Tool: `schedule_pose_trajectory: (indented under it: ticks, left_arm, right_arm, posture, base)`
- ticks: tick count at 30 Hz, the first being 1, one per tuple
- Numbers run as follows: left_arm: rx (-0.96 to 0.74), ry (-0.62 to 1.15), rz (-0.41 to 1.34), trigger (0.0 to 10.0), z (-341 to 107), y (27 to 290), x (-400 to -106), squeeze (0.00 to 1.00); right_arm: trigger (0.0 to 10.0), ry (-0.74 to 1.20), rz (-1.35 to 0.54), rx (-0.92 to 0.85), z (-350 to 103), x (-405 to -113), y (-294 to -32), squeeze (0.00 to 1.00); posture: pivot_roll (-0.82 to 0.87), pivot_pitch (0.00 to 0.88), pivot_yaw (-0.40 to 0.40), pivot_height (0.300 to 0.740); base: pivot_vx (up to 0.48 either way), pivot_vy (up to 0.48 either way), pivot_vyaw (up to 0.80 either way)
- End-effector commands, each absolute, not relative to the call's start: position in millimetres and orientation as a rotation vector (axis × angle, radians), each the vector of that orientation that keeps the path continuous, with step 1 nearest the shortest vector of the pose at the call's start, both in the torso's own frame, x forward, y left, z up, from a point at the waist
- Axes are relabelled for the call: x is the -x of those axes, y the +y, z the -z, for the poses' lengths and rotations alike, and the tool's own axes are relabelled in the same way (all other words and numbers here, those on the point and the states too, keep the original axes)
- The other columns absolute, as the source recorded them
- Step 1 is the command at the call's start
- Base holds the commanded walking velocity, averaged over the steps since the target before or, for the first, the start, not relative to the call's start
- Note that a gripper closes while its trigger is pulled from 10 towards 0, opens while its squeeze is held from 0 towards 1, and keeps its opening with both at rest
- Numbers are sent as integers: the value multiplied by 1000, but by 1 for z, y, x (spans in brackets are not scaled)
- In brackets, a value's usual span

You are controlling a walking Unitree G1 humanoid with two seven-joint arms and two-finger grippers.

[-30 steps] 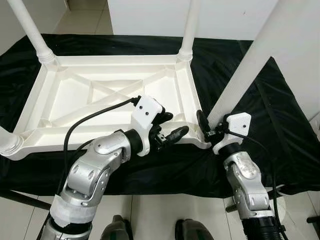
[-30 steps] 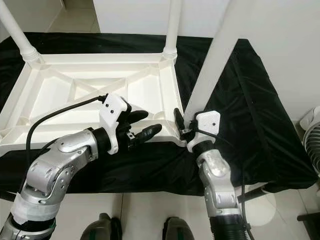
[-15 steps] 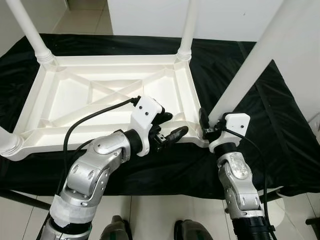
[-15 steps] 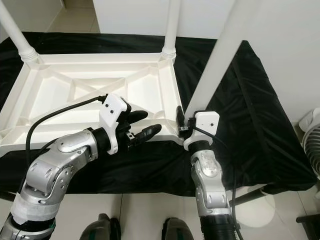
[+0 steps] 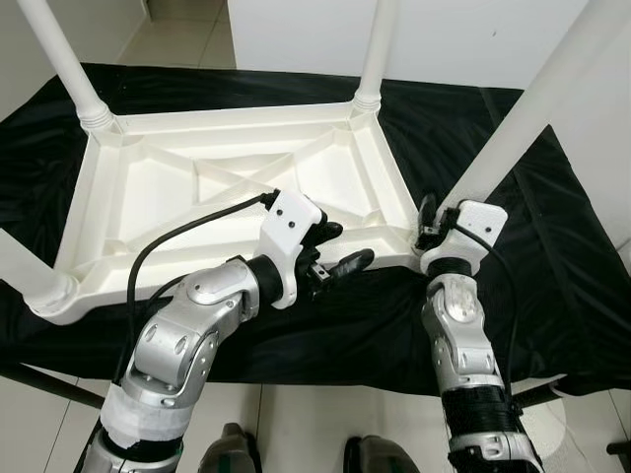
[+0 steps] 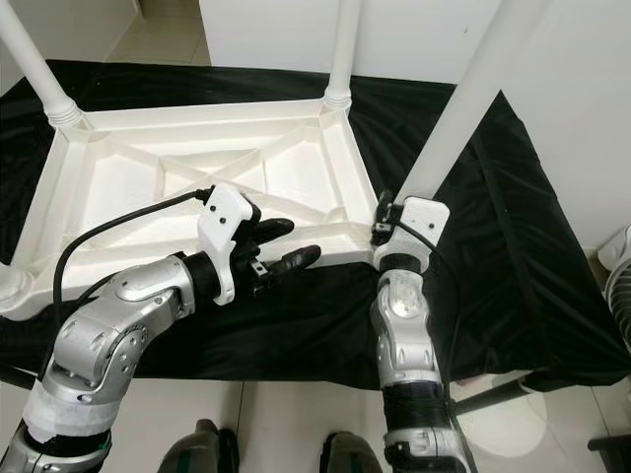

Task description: Building children table

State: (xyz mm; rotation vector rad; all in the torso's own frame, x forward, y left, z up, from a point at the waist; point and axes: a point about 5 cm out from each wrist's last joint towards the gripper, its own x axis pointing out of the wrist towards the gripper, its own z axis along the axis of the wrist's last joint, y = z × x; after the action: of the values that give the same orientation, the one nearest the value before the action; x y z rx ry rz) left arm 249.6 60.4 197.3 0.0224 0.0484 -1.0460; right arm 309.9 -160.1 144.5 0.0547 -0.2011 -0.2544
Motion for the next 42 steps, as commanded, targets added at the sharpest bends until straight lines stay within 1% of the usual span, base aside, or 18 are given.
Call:
schedule_pose_trajectory:
  ticks: [1, 6, 13, 14, 15, 16, 17, 18, 26, 32, 33, 35, 36, 38, 40, 42]
  left_arm:
    - [-36, 43, 985, 10000, -199, 59, -251, 0]
    - [-30, 44, 985, 10000, -198, 58, -251, 0]
    - [-24, 42, 983, 10000, -198, 57, -251, 0]
    - [-22, 43, 985, 10000, -198, 56, -251, 0]
    - [-21, 44, 987, 10000, -197, 55, -251, 0]
    - [-22, 45, 990, 10000, -196, 54, -251, 0]
    - [-22, 45, 990, 10000, -196, 54, -251, 0]
    - [-23, 46, 992, 10000, -196, 53, -251, 0]
    - [-21, 45, 996, 10000, -196, 51, -252, 0]
    - [-19, 40, 1000, 10000, -196, 49, -253, 0]
    - [-18, 39, 1001, 10000, -197, 49, -253, 0]
    - [-18, 39, 1001, 10000, -197, 49, -253, 0]
    - [-17, 38, 1001, 10000, -197, 48, -253, 0]
    - [-16, 38, 1002, 10000, -197, 48, -252, 0]
    - [-15, 37, 1003, 10000, -197, 48, -252, 0]
    - [-15, 36, 1004, 10000, -197, 48, -253, 0]
  right_arm:
    - [10000, -47, 375, -50, -112, -306, -178, 0]
    - [10000, -51, 425, -53, -114, -312, -178, 0]
    - [10000, -96, 398, -48, -120, -316, -174, 0]
    - [10000, -110, 393, -48, -122, -317, -175, 47]
    - [10000, -116, 392, -48, -123, -317, -176, 47]
    - [10000, -128, 388, -56, -124, -318, -177, 914]
    - [10000, -128, 388, -56, -124, -318, -177, 914]
    - [10000, -139, 387, -51, -126, -319, -178, 1000]
    - [10000, -187, 362, -51, -132, -321, -181, 1000]
    - [10000, -209, 292, -49, -136, -322, -183, 1000]
    - [10000, -209, 272, -52, -136, -323, -184, 569]
    - [10000, -209, 272, -52, -136, -323, -184, 569]
    - [10000, -214, 235, -52, -138, -323, -185, 0]
    - [10000, -224, 198, -46, -140, -323, -187, 0]
    - [10000, -239, 100, -36, -144, -324, -190, 0]
    - [10000, -242, 70, -35, -146, -325, -192, 0]
  posture:
    - [-42, 75, 17, 740]
    - [-43, 80, 15, 740]
    - [-50, 80, 13, 740]
    - [-51, 80, 13, 740]
    - [-51, 80, 13, 740]
    - [-58, 78, 12, 740]
    - [-58, 78, 12, 740]
    - [-58, 78, 12, 740]
    - [-70, 77, 11, 740]
    - [-73, 74, 9, 740]
    - [-73, 73, 9, 740]
    - [-73, 73, 9, 740]
    - [-74, 73, 9, 740]
    - [-76, 72, 10, 740]
    - [-79, 71, 13, 740]
    - [-79, 71, 13, 740]
  base:
    - [0, 0, 0]
    - [0, 0, 0]
    - [0, 0, 0]
    - [0, 0, 0]
    - [0, 0, 0]
    - [0, 0, 0]
    - [0, 0, 0]
    - [0, 0, 0]
    - [0, 0, 0]
    - [0, 0, 0]
    - [0, 0, 0]
    - [0, 0, 0]
    - [0, 0, 0]
    - [0, 0, 0]
    - [0, 0, 0]
    - [0, 0, 0]
